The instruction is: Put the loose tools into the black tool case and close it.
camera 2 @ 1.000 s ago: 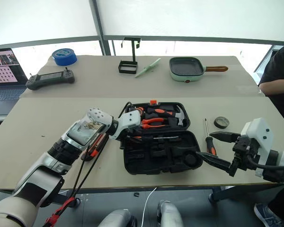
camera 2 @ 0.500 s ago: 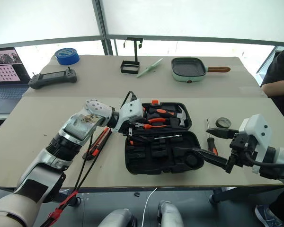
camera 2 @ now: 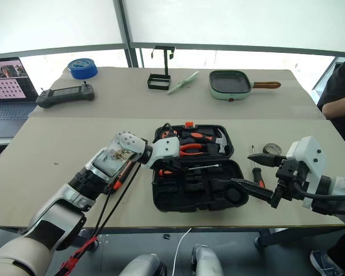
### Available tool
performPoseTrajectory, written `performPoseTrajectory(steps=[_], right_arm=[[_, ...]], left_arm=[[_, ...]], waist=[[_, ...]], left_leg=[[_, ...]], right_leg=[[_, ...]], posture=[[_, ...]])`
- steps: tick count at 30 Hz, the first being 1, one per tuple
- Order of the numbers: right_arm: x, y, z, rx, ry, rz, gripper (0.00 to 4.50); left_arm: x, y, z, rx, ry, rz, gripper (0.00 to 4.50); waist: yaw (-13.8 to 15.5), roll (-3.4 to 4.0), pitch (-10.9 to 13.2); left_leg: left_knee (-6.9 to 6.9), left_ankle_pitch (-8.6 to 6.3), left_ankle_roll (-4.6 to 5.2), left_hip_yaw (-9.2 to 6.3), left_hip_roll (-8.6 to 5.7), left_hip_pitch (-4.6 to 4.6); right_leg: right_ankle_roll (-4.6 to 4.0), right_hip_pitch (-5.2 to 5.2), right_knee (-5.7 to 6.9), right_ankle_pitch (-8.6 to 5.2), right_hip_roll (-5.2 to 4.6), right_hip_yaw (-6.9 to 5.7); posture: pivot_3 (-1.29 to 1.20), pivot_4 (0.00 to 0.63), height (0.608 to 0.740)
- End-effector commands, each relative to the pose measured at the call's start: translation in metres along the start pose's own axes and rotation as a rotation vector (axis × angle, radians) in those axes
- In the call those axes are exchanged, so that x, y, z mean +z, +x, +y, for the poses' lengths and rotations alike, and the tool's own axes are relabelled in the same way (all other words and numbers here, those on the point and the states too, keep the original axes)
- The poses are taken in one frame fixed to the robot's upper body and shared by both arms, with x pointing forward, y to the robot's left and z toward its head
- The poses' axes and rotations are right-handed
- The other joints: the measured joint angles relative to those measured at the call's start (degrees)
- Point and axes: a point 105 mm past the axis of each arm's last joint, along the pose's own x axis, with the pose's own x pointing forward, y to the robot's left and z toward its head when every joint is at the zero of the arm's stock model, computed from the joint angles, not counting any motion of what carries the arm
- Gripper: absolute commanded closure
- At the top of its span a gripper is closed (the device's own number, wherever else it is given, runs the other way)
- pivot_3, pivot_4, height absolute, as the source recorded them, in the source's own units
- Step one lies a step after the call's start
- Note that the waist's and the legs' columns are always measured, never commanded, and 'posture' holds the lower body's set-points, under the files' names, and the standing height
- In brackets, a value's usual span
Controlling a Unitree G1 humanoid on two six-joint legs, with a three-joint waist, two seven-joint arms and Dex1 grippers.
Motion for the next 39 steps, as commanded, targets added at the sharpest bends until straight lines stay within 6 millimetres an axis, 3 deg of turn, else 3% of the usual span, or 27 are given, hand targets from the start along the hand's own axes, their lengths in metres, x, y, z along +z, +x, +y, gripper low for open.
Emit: performPoseTrajectory(steps=[1,5,7,10,13,17,20,23,27,29,39], right_arm=[[0.006,0.000,0.003,-0.005,-0.034,-0.015,0.00],[0.000,0.000,0.002,-0.029,-0.020,-0.004,0.00],[-0.003,-0.002,-0.001,-0.062,-0.008,0.002,0.00],[-0.013,-0.012,-0.010,-0.169,0.031,0.011,0.00],[-0.026,-0.029,-0.016,-0.277,0.103,0.011,0.00],[-0.047,-0.056,-0.013,-0.395,0.225,0.025,0.00],[-0.065,-0.066,-0.007,-0.457,0.289,0.058,0.00],[-0.077,-0.065,-0.008,-0.503,0.327,0.065,0.00],[-0.087,-0.047,-0.018,-0.557,0.365,0.045,0.00],[-0.090,-0.039,-0.022,-0.564,0.373,0.040,0.00],[-0.117,0.004,-0.049,-0.669,0.370,0.114,0.00]], left_arm=[[-0.020,0.011,-0.002,-0.007,0.027,0.093,4.46],[-0.023,0.013,0.008,0.043,0.033,0.098,4.46],[-0.011,0.006,0.011,0.046,0.012,0.017,4.46],[0.025,-0.024,0.013,0.049,-0.084,-0.241,4.46],[0.040,-0.066,0.008,0.040,-0.170,-0.404,3.71],[0.043,-0.123,-0.008,0.019,-0.236,-0.514,2.20],[0.042,-0.148,-0.024,-0.022,-0.255,-0.508,1.15],[0.043,-0.160,-0.030,-0.029,-0.251,-0.496,0.06],[0.046,-0.161,-0.026,-0.001,-0.220,-0.496,0.02],[0.046,-0.158,-0.025,0.012,-0.209,-0.491,0.02],[0.043,-0.147,-0.020,0.049,-0.148,-0.452,0.02]], waist=[[0.0,-0.02,0.0],[0.3,-0.03,-0.2],[0.4,-0.03,-0.2],[0.1,-0.03,-0.2],[-0.3,-0.02,-0.2],[-0.7,0.08,-0.2],[-1.1,0.16,-0.2],[-1.0,0.17,-0.2],[-1.4,0.17,-0.2],[-1.7,0.19,-0.2],[-2.0,0.20,-0.2]], left_leg=[[0.01,-0.01,0.02,0.00,0.00,0.01],[0.05,-0.06,0.13,0.02,0.00,0.05],[0.11,-0.11,0.21,0.03,0.00,0.05],[0.20,-0.14,0.27,0.07,0.00,-0.02],[0.20,-0.12,0.24,0.08,0.00,-0.19],[0.10,-0.08,0.15,0.06,0.01,-0.17],[0.04,-0.09,0.13,0.08,-0.02,0.03],[0.04,-0.11,0.07,0.08,-0.08,0.26],[0.03,-0.27,-0.24,0.14,-0.11,0.36],[-0.02,-0.18,-0.21,0.18,-0.11,0.40],[-0.15,0.00,-0.07,0.19,-0.10,0.37]], right_leg=[[0.01,0.02,0.00,0.00,0.00,0.00],[0.05,0.09,-0.01,0.02,-0.02,0.00],[0.10,0.14,-0.02,0.05,-0.04,0.00],[0.16,0.08,-0.02,0.07,-0.05,0.04],[0.14,-0.20,0.06,0.08,0.00,0.04],[0.11,-0.31,0.05,0.07,0.06,0.02],[0.10,-0.14,-0.01,0.06,0.05,0.04],[0.15,0.12,-0.01,0.03,0.05,0.14],[0.52,0.17,0.05,-0.20,0.05,0.31],[0.16,0.14,0.07,0.01,0.06,0.34],[0.05,0.00,0.06,0.01,0.09,0.31]], posture=[[0.00,0.150,0.740],[0.00,0.150,0.740],[0.00,0.150,0.740],[0.00,0.150,0.740],[0.00,0.150,0.740],[0.00,0.150,0.740],[0.00,0.150,0.740],[0.00,0.150,0.740],[0.00,0.150,0.740],[0.00,0.150,0.740],[0.00,0.150,0.740]])
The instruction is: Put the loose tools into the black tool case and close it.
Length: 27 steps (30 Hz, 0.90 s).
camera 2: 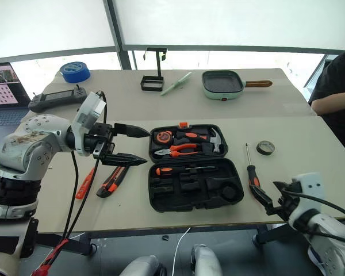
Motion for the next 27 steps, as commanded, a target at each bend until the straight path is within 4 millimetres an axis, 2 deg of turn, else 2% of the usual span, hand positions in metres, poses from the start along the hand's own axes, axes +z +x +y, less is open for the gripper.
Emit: performPoseTrajectory(steps=[1,4,5,7,11,14,16,20,23,27], right_arm=[[-0.001,0.012,-0.005,-0.055,-0.018,-0.006,0.00],[-0.001,0.021,-0.001,-0.058,0.002,-0.043,0.00],[0.001,0.022,-0.002,-0.075,0.013,-0.066,0.51],[0.002,0.022,-0.004,-0.097,0.032,-0.089,0.93],[0.000,0.018,0.007,-0.086,0.095,-0.135,2.41],[0.004,0.014,0.000,-0.134,0.129,-0.171,3.41],[0.015,0.009,-0.002,-0.135,0.092,-0.206,3.44],[0.065,-0.008,0.000,0.011,-0.018,-0.296,3.44],[0.093,-0.012,0.019,0.217,-0.159,-0.282,3.44],[0.101,-0.010,0.056,0.543,-0.369,-0.185,3.44]], left_arm=[[0.009,-0.001,0.000,0.003,0.047,-0.008,0.02],[0.010,0.000,0.000,-0.003,0.050,-0.008,0.02],[0.010,0.000,0.000,-0.002,0.055,-0.004,0.00],[0.009,0.000,0.001,0.000,0.065,0.005,0.00],[0.001,-0.001,0.007,0.033,0.101,0.061,0.00],[0.002,-0.002,0.008,0.033,0.103,0.060,0.00],[0.002,-0.004,0.008,0.029,0.107,0.062,0.00],[-0.003,-0.007,0.006,0.013,0.095,0.087,0.00],[-0.008,-0.009,-0.002,-0.036,0.074,0.113,0.00],[-0.012,-0.010,-0.008,-0.082,0.057,0.137,0.00]], waist=[[0.1,0.00,0.0],[0.0,0.00,0.0],[-0.1,0.01,0.0],[-0.1,0.02,0.0],[-0.1,0.04,0.0],[-0.2,0.06,0.0],[-0.2,0.09,0.0],[-0.3,0.41,0.1],[-0.5,0.45,0.1],[-0.9,0.42,0.1]], left_leg=[[0.00,0.00,0.00,0.00,0.00,0.00],[-0.01,0.00,0.00,-0.04,0.00,-0.01],[-0.01,0.00,0.01,-0.02,0.00,-0.01],[-0.01,0.00,0.01,-0.02,0.00,-0.01],[-0.02,0.00,0.00,-0.02,0.00,0.00],[-0.06,0.01,-0.02,-0.03,0.00,0.02],[-0.06,0.01,-0.02,0.00,-0.01,0.02],[-0.08,0.02,-0.01,0.03,-0.03,0.01],[-0.08,0.02,-0.01,0.07,-0.03,0.01],[-0.17,0.03,0.01,0.06,0.09,0.01]], right_leg=[[0.00,0.00,0.00,0.00,0.00,0.00],[-0.01,-0.01,-0.01,-0.01,0.01,-0.03],[-0.01,-0.01,-0.01,-0.01,0.02,-0.03],[-0.01,-0.01,-0.01,0.00,0.03,-0.03],[-0.01,-0.02,0.01,-0.01,0.05,-0.03],[-0.02,-0.01,0.00,-0.01,0.07,-0.03],[-0.01,-0.02,0.00,-0.01,0.07,-0.01],[-0.01,-0.06,-0.01,-0.01,0.09,-0.01],[-0.02,-0.05,0.01,-0.01,0.08,0.01],[-0.06,-0.02,-0.04,-0.04,0.13,0.02]], posture=[[0.00,0.150,0.740],[0.00,0.150,0.740],[0.00,0.150,0.740],[0.00,0.150,0.740],[0.00,0.150,0.740],[0.00,0.150,0.740],[0.00,0.150,0.740],[0.00,0.150,0.740],[0.00,0.150,0.740],[0.00,0.150,0.740]])
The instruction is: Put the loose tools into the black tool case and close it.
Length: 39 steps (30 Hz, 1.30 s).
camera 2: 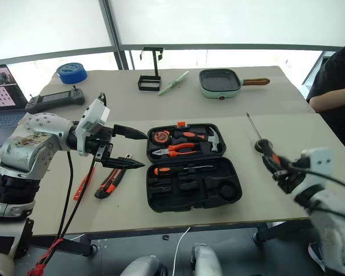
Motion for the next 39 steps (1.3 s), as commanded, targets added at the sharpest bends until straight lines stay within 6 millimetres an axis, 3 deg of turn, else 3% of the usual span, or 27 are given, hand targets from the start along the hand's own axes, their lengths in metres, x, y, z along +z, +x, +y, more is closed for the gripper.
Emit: performPoseTrajectory(steps=[1,3,8,12,17,25,26,33,37,39], right_arm=[[0.009,0.014,0.037,0.335,-0.121,0.034,3.44],[0.006,0.023,0.046,0.466,-0.226,0.083,3.44],[-0.022,0.041,0.051,0.675,-0.500,0.206,3.44],[-0.026,0.058,0.047,0.738,-0.601,0.179,3.44],[-0.038,0.063,0.045,0.809,-0.722,0.193,3.44],[-0.040,0.076,0.035,0.815,-0.758,0.187,3.44],[-0.040,0.076,0.034,0.819,-0.762,0.186,2.43],[-0.022,0.079,0.039,0.806,-0.729,0.113,0.14],[-0.004,0.083,0.054,0.802,-0.583,0.056,0.14],[-0.003,0.086,0.061,0.796,-0.542,0.046,0.71]], left_arm=[[0.005,0.000,-0.007,-0.041,0.026,0.007,0.00],[0.005,0.001,-0.007,-0.044,0.025,0.007,0.00],[0.006,0.007,-0.011,-0.060,0.019,0.000,0.00],[0.005,0.009,-0.012,-0.057,0.020,0.001,0.00],[0.006,0.008,-0.013,-0.046,0.015,-0.002,0.00],[0.006,0.007,-0.013,-0.040,0.019,0.005,0.00],[0.006,0.007,-0.013,-0.040,0.020,0.006,0.00],[0.006,0.008,-0.011,-0.036,0.027,0.004,0.00],[0.005,0.008,-0.011,-0.035,0.029,0.004,0.00],[0.003,0.009,-0.011,-0.034,0.029,0.006,0.00]], waist=[[0.0,-0.02,0.0],[0.1,-0.03,0.0],[0.7,-0.16,0.1],[0.6,-0.18,0.1],[0.5,-0.17,0.1],[0.0,-0.17,0.1],[0.0,-0.17,0.1],[-0.2,-0.17,0.1],[-0.5,-0.15,0.1],[-0.5,-0.15,0.1]], left_leg=[[0.01,0.00,0.01,0.01,0.01,-0.01],[0.04,-0.01,0.04,-0.04,0.03,-0.07],[0.24,-0.14,0.29,0.00,-0.01,-0.26],[0.30,-0.14,0.30,0.01,-0.05,-0.42],[0.33,-0.10,0.18,-0.04,-0.05,-0.42],[0.34,-0.03,0.03,-0.06,-0.05,-0.36],[0.34,-0.02,0.03,-0.07,-0.05,-0.35],[0.34,-0.02,0.01,-0.08,-0.04,-0.35],[0.34,-0.01,0.00,-0.09,-0.03,-0.36],[0.35,-0.01,0.00,-0.09,-0.03,-0.36]], right_leg=[[0.00,0.00,0.00,0.00,0.00,0.00],[0.00,0.00,-0.02,0.00,-0.01,-0.04],[0.07,-0.06,-0.07,0.02,-0.09,-0.14],[0.10,-0.20,-0.10,0.03,-0.16,-0.23],[0.06,-0.23,-0.05,0.03,-0.20,-0.32],[0.01,-0.19,-0.01,0.05,-0.22,-0.32],[0.00,-0.19,-0.01,0.05,-0.22,-0.33],[-0.01,-0.18,-0.02,0.05,-0.22,-0.35],[-0.04,-0.19,-0.01,0.05,-0.22,-0.35],[-0.04,-0.19,0.00,0.06,-0.23,-0.35]], posture=[[0.00,0.150,0.740],[0.00,0.150,0.740],[0.00,0.150,0.740],[0.00,0.150,0.740],[0.00,0.150,0.740],[0.00,0.150,0.740],[0.00,0.150,0.740],[0.00,0.150,0.740],[0.00,0.150,0.740],[0.00,0.150,0.740]])
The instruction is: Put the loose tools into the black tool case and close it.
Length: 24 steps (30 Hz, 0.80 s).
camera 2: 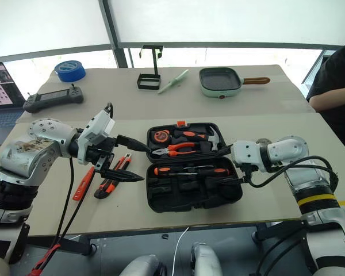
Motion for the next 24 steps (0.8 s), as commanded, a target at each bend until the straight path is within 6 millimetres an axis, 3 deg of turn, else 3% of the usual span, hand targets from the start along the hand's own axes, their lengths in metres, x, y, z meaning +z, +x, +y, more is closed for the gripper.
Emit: performPoseTrajectory(steps=[1,7,11,14,24], right_arm=[[0.014,0.004,-0.003,-0.042,0.050,-0.061,0.89],[0.006,0.016,0.004,-0.041,0.074,-0.040,2.92],[-0.013,0.021,0.010,-0.012,0.033,0.041,4.35],[-0.020,0.027,0.005,-0.045,0.065,0.068,4.48],[-0.035,0.040,0.031,0.114,-0.106,0.193,4.48]], left_arm=[[0.005,-0.002,0.001,0.011,0.040,-0.003,0.00],[0.005,-0.002,0.001,0.010,0.042,-0.005,0.00],[0.004,-0.003,0.003,0.015,0.042,0.000,0.00],[0.005,-0.003,0.003,0.017,0.043,-0.001,0.00],[0.003,-0.003,0.007,0.029,0.040,-0.001,0.00]], waist=[[0.0,0.00,0.0],[0.4,0.00,0.0],[0.3,0.01,0.0],[0.0,0.01,0.0],[-0.1,0.01,0.0]], left_leg=[[0.00,0.00,0.00,0.00,0.00,0.00],[0.00,0.00,0.00,-0.02,-0.01,-0.03],[-0.01,0.00,0.00,-0.02,-0.01,-0.03],[-0.01,0.00,0.00,-0.02,-0.01,-0.02],[-0.02,0.00,-0.01,-0.01,-0.01,0.12]], right_leg=[[0.00,0.00,0.00,0.00,0.00,0.00],[0.00,-0.01,-0.01,0.00,0.00,-0.02],[0.00,-0.02,-0.01,0.00,0.01,-0.03],[0.00,-0.02,0.00,0.00,0.01,-0.03],[0.00,0.07,0.01,0.00,0.03,0.01]], posture=[[0.00,0.150,0.740],[0.00,0.150,0.740],[0.00,0.150,0.740],[0.00,0.150,0.740],[0.00,0.150,0.740]])
